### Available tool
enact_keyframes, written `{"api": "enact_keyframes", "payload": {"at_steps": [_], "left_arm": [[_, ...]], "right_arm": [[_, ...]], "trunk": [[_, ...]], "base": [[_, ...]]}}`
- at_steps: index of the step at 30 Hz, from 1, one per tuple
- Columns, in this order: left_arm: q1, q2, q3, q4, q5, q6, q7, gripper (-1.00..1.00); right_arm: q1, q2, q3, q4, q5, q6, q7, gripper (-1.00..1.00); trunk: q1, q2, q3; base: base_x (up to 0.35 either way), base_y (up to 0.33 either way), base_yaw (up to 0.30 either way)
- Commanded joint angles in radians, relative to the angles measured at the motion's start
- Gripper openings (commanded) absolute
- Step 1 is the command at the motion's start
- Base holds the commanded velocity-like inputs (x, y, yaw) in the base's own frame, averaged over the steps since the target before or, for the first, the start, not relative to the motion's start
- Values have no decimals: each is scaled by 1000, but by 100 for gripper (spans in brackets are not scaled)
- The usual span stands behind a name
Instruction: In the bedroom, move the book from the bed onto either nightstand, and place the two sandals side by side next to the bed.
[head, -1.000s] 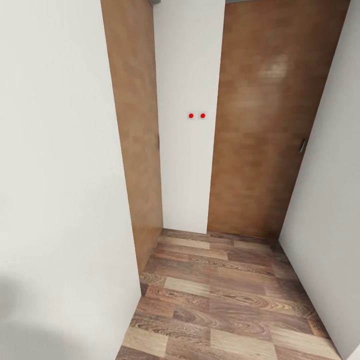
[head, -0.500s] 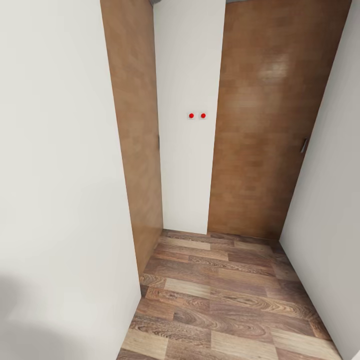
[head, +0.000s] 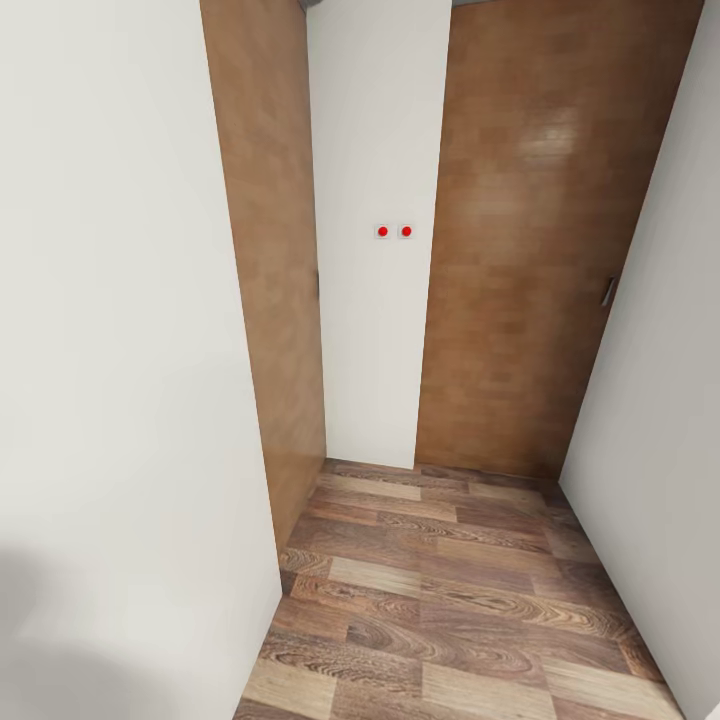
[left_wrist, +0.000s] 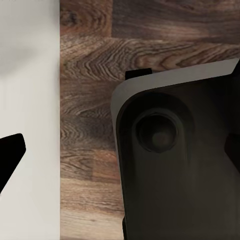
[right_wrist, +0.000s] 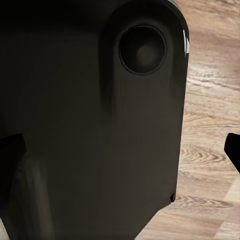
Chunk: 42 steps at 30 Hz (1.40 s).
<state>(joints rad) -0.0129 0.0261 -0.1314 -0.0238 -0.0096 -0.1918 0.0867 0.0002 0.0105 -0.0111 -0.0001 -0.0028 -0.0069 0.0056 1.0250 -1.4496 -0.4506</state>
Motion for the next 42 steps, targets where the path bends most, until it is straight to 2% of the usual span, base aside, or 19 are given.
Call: {"api": "enact_keyframes", "payload": {"at_steps": [1,42], "left_arm": [[0,0,-8,1,-1,-3,5,100],[-1,0,-10,1,-2,-26,5,100]], "right_arm": [[0,0,-1,0,0,-1,1,100],[0,0,-1,3,0,-1,1,100]], "trunk": [[0,0,-1],[0,0,-1]], "base": [[9,0,0],[22,31,0]]}}
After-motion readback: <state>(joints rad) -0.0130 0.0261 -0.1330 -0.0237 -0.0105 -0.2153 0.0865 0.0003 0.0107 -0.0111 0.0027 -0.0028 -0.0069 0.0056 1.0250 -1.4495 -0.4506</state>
